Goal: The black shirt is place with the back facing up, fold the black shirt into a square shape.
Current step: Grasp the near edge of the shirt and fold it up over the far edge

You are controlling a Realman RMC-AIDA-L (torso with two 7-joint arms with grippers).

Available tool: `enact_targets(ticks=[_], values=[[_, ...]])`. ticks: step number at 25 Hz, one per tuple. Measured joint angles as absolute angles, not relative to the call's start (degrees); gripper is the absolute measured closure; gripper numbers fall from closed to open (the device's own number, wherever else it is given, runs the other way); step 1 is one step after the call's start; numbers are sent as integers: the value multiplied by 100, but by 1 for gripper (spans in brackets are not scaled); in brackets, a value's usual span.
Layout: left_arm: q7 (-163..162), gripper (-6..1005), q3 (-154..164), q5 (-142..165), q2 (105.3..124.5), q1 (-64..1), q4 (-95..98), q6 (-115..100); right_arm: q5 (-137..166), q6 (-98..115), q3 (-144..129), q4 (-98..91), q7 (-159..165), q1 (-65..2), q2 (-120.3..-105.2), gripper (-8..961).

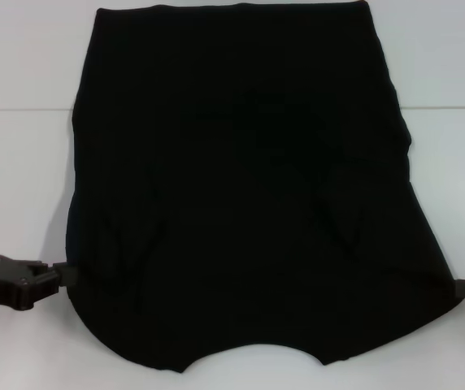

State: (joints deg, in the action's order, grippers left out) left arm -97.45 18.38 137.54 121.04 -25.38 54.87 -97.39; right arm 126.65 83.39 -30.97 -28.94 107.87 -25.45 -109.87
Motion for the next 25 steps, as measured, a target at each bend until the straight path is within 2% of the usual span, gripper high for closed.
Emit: enact_targets(ticks=[13, 25], values=[[-9891, 916, 1410, 13748, 12089, -2114, 5413, -10775, 12699, 9160, -2207, -3027, 9982, -1861, -10887, 904], [-9618, 917, 1320, 13801, 12234, -1601, 5335, -11519, 12700, 10011, -1900, -3114, 9260, -1164, -10872, 882]])
